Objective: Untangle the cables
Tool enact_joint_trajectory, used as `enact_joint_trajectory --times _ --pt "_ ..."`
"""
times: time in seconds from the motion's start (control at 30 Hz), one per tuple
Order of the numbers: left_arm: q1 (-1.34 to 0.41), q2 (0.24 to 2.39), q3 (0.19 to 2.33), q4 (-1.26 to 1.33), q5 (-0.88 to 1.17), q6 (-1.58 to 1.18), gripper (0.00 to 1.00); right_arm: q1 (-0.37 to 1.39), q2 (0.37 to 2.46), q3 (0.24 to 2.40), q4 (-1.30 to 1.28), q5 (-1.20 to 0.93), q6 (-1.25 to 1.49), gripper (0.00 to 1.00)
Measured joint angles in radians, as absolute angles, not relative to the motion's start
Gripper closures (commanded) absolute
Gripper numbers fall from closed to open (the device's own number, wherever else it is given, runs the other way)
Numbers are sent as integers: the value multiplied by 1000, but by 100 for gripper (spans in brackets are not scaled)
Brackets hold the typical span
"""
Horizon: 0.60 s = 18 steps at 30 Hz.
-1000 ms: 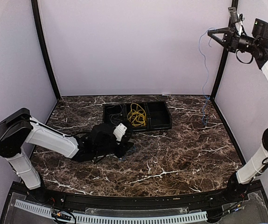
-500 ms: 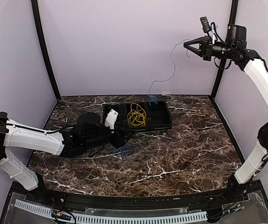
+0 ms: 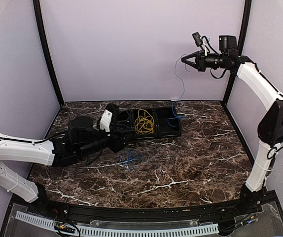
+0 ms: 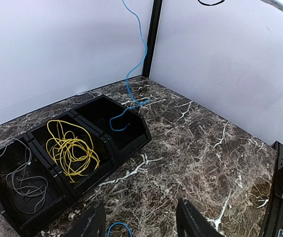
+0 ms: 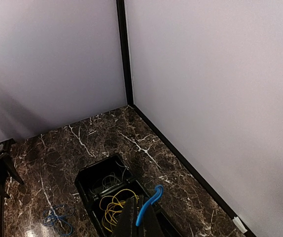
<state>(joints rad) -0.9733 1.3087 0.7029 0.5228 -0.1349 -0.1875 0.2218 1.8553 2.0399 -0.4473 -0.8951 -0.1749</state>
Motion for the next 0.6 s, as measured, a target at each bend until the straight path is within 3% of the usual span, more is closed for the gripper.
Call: enact_joint_trajectory --times 0.4,0.6 --pt "-973 1314 693 519 -152 -187 49 257 1886 2027 -460 -866 -206 100" --pt "-973 1315 691 519 -159 -187 49 263 1873 1893 -433 -836 -234 100"
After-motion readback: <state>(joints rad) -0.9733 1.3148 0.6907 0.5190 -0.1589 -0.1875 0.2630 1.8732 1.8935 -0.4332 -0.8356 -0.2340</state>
